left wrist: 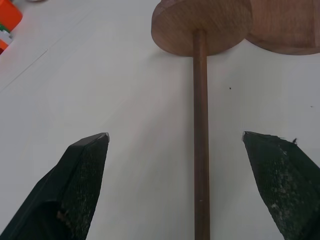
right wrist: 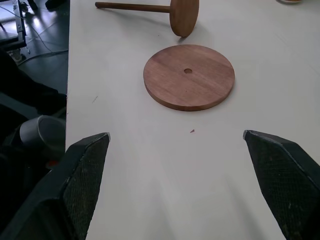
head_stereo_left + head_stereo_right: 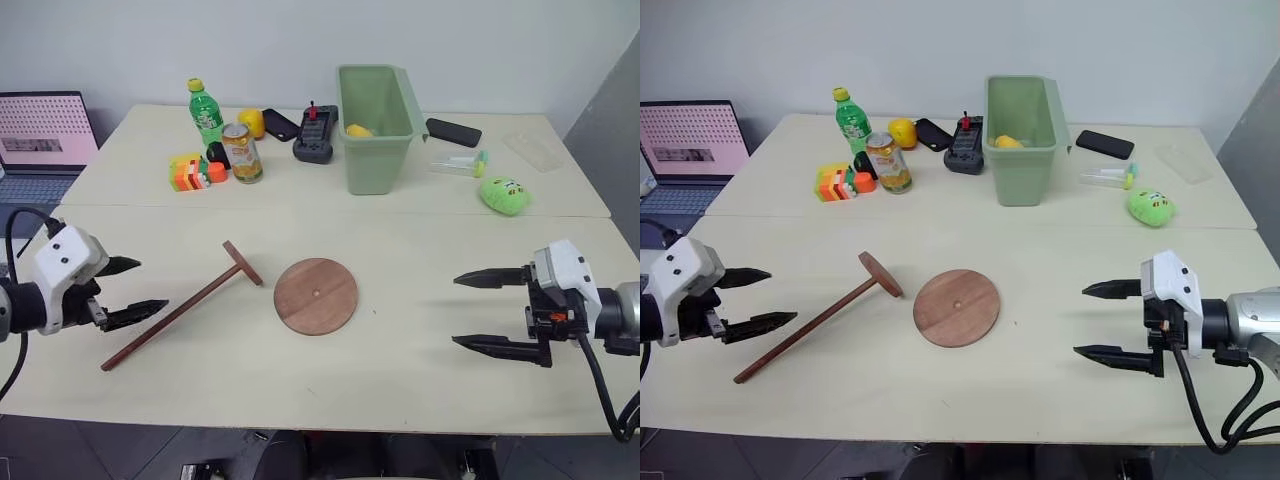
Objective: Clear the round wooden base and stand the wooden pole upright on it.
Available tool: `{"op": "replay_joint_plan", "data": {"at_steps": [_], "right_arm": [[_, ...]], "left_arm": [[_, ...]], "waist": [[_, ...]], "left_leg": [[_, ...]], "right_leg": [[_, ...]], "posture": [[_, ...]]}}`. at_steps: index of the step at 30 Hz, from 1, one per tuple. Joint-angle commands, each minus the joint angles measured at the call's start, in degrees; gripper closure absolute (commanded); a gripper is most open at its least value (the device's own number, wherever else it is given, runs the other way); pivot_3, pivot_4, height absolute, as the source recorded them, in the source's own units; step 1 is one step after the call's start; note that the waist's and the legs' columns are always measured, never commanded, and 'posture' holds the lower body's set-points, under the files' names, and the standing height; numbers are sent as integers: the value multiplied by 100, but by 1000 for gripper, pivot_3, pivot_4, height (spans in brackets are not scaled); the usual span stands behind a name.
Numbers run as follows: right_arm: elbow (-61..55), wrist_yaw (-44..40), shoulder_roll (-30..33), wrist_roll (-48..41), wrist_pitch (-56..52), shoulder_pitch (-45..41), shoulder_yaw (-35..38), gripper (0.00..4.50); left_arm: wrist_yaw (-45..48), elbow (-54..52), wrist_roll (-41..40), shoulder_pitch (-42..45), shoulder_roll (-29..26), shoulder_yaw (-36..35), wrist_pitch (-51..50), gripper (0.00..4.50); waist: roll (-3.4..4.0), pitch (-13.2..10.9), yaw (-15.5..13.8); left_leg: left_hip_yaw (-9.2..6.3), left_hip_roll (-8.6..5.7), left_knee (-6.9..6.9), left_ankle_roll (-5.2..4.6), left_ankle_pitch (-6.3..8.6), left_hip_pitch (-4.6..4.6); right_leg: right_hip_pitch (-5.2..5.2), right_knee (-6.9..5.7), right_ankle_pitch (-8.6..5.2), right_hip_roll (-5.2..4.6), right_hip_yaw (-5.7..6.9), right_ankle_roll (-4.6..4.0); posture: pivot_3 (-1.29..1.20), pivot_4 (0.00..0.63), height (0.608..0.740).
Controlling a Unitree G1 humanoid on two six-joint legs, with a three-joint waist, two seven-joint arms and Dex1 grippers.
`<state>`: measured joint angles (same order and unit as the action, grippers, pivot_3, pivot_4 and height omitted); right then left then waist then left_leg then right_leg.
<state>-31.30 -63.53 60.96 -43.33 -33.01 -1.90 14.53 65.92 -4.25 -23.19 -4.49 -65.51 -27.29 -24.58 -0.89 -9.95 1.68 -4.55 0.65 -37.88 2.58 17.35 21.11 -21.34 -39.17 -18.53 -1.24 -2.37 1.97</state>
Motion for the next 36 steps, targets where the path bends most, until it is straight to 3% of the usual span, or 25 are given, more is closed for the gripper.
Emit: {"op": "replay_joint_plan", "data": {"at_steps": [1, 6, 11, 15, 25, 36], "right_arm": [[-184, -3, -89, -50, 64, -172, -18, 0], [-429, 50, -257, -209, -10, -509, -285, 0], [-890, 487, -786, -522, -346, -1255, -1013, 0], [-924, 727, -1161, -533, -621, -1789, -1590, 0], [-801, 637, -1441, -118, -534, -2303, -2146, 0], [-797, 562, -1437, -7, -469, -2487, -2036, 0]], "left_arm": [[138, -126, 22, 0, -202, -230, -39, 36], [208, -287, 103, -55, -416, 10, -435, 36], [-171, -478, 62, 604, -429, 638, -1175, 36], [-241, -564, 202, 1391, -381, 1604, -1587, 36], [-287, 148, 1136, 3178, -151, 3489, -2030, 36], [-81, 536, 1466, 3411, -2, 3884, -1914, 36]], "waist": [[0, -1, 0], [-1, -14, 4], [-6, -23, 8], [-14, -31, 1], [-18, -31, 10], [-18, -31, 17]], "left_leg": [[0, 1, 0, 0, 0, 0], [-1, 1, 0, 0, 0, 0], [-3, 1, -2, 0, 0, 0], [-10, -2, -4, 0, 0, 6], [-4, -9, -24, 2, -2, 80], [-3, -4, -32, 2, -3, 79]], "right_leg": [[0, 0, 0, 0, 0, 0], [0, 0, 0, 1, 1, 0], [0, -3, 1, 1, 3, 0], [-2, -3, 0, 6, 7, 0], [-89, -43, 2, 13, 11, 1], [-96, -61, 1, 15, 10, 0]], "posture": [[0, 150, 740], [0, 150, 740], [0, 150, 740], [0, 150, 740], [0, 150, 740], [0, 150, 740]]}}
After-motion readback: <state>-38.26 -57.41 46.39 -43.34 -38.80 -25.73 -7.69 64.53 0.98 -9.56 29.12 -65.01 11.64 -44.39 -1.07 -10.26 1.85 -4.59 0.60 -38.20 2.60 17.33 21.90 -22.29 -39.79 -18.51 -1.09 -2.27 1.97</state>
